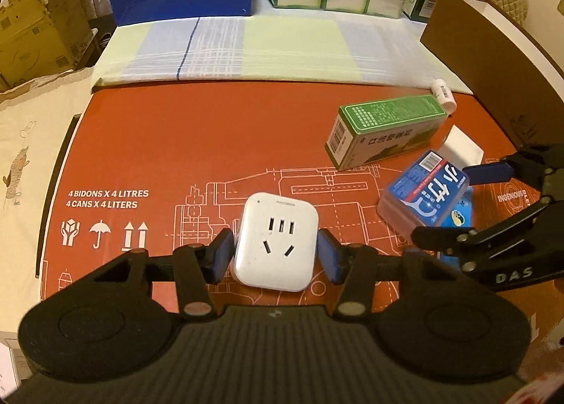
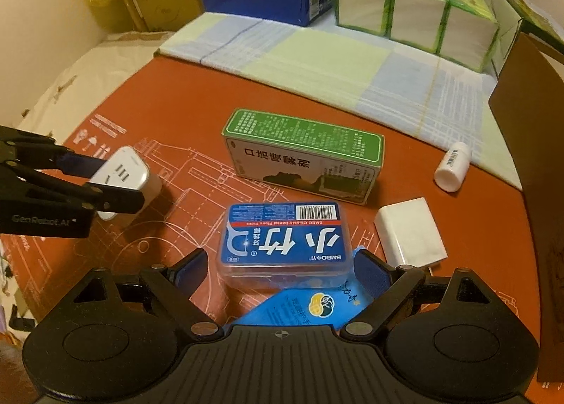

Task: Organize rigid objects
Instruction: 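Close the left gripper on the power strip while the right gripper grasps the toothpick box, then carry the power strip and toothpick box over the brown box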

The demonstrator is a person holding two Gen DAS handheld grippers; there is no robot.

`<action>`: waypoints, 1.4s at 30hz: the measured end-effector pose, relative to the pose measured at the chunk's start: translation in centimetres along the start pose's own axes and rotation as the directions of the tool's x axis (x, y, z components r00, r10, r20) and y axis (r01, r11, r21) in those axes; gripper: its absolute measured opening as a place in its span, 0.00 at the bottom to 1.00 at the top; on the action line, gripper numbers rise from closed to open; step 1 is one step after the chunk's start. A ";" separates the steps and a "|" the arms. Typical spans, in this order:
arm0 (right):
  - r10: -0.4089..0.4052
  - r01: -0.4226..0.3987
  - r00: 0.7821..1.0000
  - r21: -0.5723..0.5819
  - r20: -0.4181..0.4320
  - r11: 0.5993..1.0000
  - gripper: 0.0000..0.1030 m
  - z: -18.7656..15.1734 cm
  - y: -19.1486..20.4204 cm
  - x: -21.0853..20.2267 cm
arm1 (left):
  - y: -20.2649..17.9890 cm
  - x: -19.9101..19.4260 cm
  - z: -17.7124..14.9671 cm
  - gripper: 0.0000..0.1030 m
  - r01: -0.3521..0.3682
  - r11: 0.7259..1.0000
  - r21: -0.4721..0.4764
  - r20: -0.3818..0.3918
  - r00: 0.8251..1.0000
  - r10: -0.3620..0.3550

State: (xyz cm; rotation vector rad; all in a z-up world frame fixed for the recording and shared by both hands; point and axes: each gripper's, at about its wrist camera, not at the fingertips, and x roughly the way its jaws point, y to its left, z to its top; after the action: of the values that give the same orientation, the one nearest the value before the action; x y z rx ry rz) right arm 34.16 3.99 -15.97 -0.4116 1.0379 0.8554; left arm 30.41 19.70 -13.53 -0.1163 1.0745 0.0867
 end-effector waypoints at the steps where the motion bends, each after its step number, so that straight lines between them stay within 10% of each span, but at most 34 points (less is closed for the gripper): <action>1: -0.004 0.004 1.000 -0.002 -0.003 1.000 0.85 0.1 0.1 0.2 | -0.1 0.0 0.0 0.46 -0.002 1.000 0.000 0.000 1.000 0.002; 42: 0.034 -0.036 0.994 0.011 0.099 0.999 0.80 -1.4 -0.1 -5.0 | -3.6 -4.0 -0.6 0.46 0.016 0.999 0.034 0.049 0.999 -0.018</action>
State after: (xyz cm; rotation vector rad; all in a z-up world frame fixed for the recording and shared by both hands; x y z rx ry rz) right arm 32.26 0.88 -12.23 -0.3380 0.9608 0.8915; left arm 28.43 16.01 -10.06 -0.0927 1.0253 0.0556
